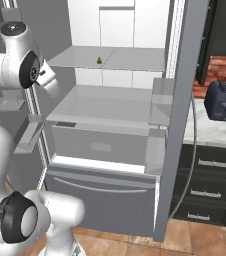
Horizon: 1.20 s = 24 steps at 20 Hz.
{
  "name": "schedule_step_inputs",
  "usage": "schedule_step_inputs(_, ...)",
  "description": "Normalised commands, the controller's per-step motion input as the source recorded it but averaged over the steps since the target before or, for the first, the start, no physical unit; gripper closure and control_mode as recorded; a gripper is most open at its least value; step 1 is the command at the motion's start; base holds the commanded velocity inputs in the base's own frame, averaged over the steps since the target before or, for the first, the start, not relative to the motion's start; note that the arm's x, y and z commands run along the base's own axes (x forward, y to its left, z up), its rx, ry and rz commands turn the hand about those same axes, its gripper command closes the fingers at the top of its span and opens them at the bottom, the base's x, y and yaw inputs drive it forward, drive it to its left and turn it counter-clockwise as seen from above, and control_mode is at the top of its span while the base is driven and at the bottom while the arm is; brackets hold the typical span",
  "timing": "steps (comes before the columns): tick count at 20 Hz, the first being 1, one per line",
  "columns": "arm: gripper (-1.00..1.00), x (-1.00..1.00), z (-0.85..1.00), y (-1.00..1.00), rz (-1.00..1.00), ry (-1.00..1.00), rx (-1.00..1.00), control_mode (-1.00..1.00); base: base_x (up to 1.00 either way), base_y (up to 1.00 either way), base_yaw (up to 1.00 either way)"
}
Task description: There is a bowl on the dining counter. Grab a lemon wedge from the fridge and place it in the bowl. Then get the liquor bottle and glass cup from the cabinet and place them next to the bowl.
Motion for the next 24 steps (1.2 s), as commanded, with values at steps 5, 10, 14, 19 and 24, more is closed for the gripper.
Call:
schedule_step_inputs(5,-1.0,-0.01,0.11,-0.84,0.02,0.0,-0.17,-1.0,0.0,0.0,0.0)
schedule_step_inputs(10,-1.0,0.0,-0.06,-0.39,0.23,0.0,-0.17,-1.0,0.0,0.0,0.0)
schedule_step_inputs(14,-1.0,-0.27,-0.22,-0.04,0.28,0.0,-0.16,-1.0,0.0,0.0,0.0)
schedule_step_inputs(19,-1.0,-0.75,-0.2,0.0,0.19,0.0,-0.1,-1.0,0.0,0.0,0.0)
schedule_step_inputs(24,-1.0,-0.49,-0.11,-0.03,0.03,0.0,-0.04,-1.0,0.0,0.0,0.0)
